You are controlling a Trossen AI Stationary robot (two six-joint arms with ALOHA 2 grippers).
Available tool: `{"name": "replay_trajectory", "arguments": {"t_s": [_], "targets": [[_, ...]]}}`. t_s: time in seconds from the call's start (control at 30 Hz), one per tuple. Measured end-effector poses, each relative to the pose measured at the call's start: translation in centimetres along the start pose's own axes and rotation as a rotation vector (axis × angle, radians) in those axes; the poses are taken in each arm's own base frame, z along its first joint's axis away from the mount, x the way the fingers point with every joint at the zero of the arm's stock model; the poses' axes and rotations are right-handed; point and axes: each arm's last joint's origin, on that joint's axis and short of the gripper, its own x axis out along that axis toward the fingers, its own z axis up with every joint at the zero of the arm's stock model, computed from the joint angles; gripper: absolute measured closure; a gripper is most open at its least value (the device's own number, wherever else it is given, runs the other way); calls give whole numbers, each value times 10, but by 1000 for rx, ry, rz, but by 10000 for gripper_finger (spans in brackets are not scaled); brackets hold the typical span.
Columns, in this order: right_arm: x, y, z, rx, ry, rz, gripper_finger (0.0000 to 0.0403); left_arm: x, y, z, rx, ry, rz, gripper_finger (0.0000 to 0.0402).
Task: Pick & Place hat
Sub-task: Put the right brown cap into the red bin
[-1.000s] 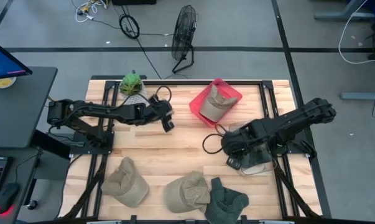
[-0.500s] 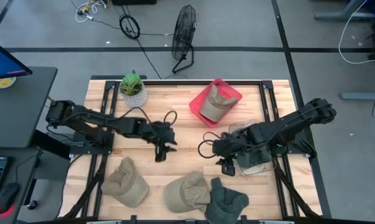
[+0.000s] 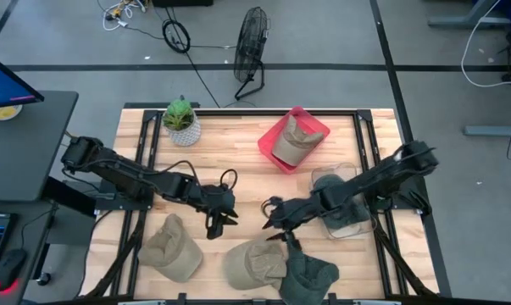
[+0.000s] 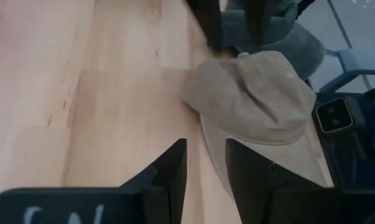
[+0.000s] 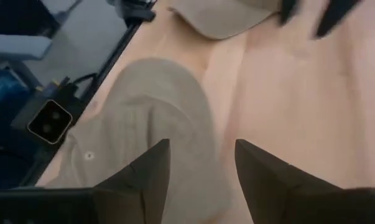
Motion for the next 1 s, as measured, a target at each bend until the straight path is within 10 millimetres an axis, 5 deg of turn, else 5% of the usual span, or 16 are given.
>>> {"name": "replay_trajectory", "arguments": {"t_s": [0.23, 0.57, 0.7, 0.87, 1.0], "targets": [[42, -9, -20, 12, 113, -17, 220, 0, -1, 1, 11, -20, 15, 293], [59, -11, -37, 53, 162, 50, 226, 0, 1, 2, 88, -41, 62, 289], [58, -12, -39, 53, 184, 23, 269, 0, 2, 2, 88, -49, 95, 289], [58, -16, -40, 53, 193, 14, 382, 0, 2, 2, 87, -50, 98, 289], [52, -20, -32, 50, 154, -72, 381, 0, 2, 2, 83, -50, 98, 289]]}}
